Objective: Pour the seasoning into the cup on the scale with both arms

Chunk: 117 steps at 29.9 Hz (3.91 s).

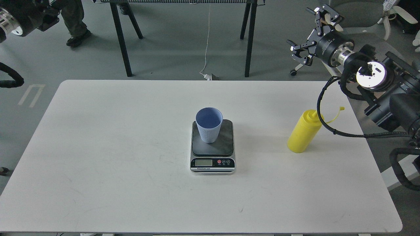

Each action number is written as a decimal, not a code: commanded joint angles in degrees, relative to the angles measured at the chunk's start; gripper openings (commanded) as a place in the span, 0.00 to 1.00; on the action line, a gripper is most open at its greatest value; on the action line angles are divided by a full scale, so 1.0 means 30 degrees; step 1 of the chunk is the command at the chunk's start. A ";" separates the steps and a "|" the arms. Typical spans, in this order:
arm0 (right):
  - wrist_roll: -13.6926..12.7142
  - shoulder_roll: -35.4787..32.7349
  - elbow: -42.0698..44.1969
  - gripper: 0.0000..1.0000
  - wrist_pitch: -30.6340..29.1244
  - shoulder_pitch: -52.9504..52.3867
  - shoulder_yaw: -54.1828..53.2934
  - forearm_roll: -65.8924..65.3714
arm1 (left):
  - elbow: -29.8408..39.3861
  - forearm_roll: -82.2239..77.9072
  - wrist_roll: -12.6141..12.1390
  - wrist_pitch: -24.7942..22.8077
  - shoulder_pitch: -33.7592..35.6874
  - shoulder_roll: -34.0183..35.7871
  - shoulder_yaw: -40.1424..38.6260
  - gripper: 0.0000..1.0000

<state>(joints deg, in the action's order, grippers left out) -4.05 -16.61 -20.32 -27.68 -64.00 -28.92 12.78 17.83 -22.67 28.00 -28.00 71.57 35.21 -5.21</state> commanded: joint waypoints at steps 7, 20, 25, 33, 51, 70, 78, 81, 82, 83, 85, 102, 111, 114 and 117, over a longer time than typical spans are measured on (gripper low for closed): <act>-0.0203 -0.4241 -0.3036 0.99 -0.0107 0.0648 -0.1669 0.3173 | -0.0054 0.0174 -0.0001 -0.0001 -0.0652 -0.0369 -0.0022 0.98; -0.0526 -1.2619 -1.0419 0.99 -0.0107 0.5069 -0.2725 1.1994 | -0.0025 0.0087 -0.0001 -0.0001 -0.1210 -0.1071 0.0095 0.98; -0.0322 -1.5112 -1.3203 0.99 -0.0107 0.8171 -0.2725 1.4220 | -0.0025 0.0116 -0.0001 -0.0001 -0.1386 -0.1393 0.0095 0.98; 0.1025 -1.5263 -1.4493 0.99 -0.0107 1.3446 -0.2607 1.5250 | -0.0025 -0.0089 -0.0001 -0.0001 -0.1707 -0.1600 0.0154 0.98; 0.2609 -1.2366 -1.6548 0.99 -0.0107 1.8228 -0.2490 1.2997 | 0.0004 -0.0118 -0.0001 -0.0001 -0.1972 -0.1629 0.0242 0.99; 0.2668 -0.9375 -1.6022 0.99 -0.0107 1.9077 -0.2519 0.8660 | -0.0025 -0.0206 -0.0001 -0.0001 -0.2089 -0.1599 0.0242 0.99; 0.2668 -0.8086 -1.4761 0.99 -0.0107 1.9048 -0.3017 0.7136 | -0.0025 -0.0206 -0.0001 -0.0001 -0.2294 -0.1629 0.0271 0.99; 0.2668 -0.8056 -1.4731 0.99 -0.0107 1.9077 -0.3426 0.6376 | -0.0054 -0.0206 -0.0001 -0.0001 -0.2353 -0.1629 0.0271 0.99; 0.2668 -0.8056 -1.4731 0.99 -0.0107 1.9048 -0.3602 0.6141 | -0.0054 -0.0206 -0.0001 -0.0001 -0.2382 -0.1629 0.0242 0.99; 0.2668 -0.8056 -1.4731 0.99 -0.0107 1.9048 -0.3749 0.5849 | -0.0054 -0.0206 -0.0001 -0.0001 -0.2382 -0.1629 0.0242 0.99; 0.2668 -0.8056 -1.4731 0.99 -0.0107 1.8990 -0.3809 0.5554 | -0.0054 -0.0206 -0.0001 -0.0001 -0.2382 -0.1629 0.0242 0.99; 0.2609 -0.5712 -1.3237 0.99 -0.0107 1.7584 -0.3809 0.5319 | -0.0054 -0.0469 -0.0001 -0.0001 -0.2470 -0.1628 0.0301 0.99; 0.2609 -0.5419 -1.2974 0.99 -0.0107 1.7026 -0.3925 0.5319 | -0.0054 -0.0558 -0.0001 -0.0001 -0.2499 -0.1629 0.0300 0.99; 0.2609 -0.5303 -1.2944 0.99 -0.0107 1.7026 -0.4101 0.5290 | -0.0054 -0.0558 -0.0001 -0.0001 -0.2470 -0.1658 0.0300 0.99; 0.2609 -0.5185 -1.2915 0.99 -0.0107 1.7026 -0.4102 0.5319 | -0.0054 -0.0558 -0.0001 -0.0001 -0.2470 -0.1658 0.0300 0.99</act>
<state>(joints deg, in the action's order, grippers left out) 3.77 -32.48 -59.15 -28.00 -12.91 -41.16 28.71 17.71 -24.35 28.00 -28.00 64.08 30.26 -4.29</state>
